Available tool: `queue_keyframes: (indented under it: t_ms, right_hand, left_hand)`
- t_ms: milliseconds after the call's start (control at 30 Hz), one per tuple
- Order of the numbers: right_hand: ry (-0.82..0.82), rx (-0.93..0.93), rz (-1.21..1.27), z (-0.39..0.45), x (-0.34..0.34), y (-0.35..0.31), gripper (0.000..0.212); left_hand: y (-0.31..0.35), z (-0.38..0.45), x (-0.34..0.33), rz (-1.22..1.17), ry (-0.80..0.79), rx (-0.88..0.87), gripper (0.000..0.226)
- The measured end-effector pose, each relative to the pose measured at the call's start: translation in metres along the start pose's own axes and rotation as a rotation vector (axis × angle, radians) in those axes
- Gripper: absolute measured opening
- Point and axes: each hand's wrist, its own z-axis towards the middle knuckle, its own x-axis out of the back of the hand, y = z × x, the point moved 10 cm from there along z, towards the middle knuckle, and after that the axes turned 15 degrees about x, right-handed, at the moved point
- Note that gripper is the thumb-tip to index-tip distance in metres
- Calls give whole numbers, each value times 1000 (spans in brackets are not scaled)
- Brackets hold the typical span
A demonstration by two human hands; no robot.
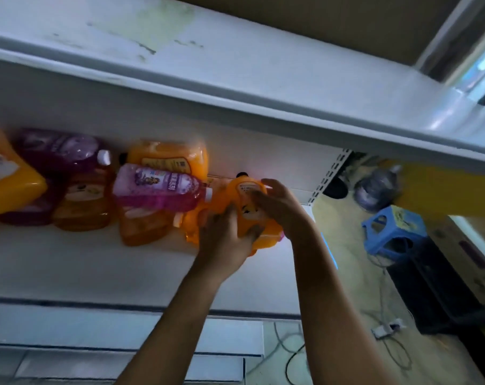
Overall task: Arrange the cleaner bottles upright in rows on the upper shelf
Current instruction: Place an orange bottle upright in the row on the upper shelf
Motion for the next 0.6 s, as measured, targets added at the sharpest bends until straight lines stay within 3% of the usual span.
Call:
queue_keyframes:
  t_ms: [67, 267, 367, 500, 600]
  right_hand:
    - [14, 53, 55, -1, 2, -4, 48]
    - [90, 257, 346, -36, 15, -45, 42]
    - [-5, 374, 504, -57, 2, -80, 51]
    - [-117, 476, 511, -81, -26, -122, 64]
    - [-221, 501, 546, -93, -52, -140, 55]
  left_hand:
    - [3, -8, 2, -57, -1, 26, 67]
    - [13, -50, 17, -146, 63, 34, 74]
    - [22, -73, 37, -225, 118, 23, 76]
    - [18, -105, 70, -341, 202, 63, 74]
    - [-5, -130, 93, -449, 237, 84, 78]
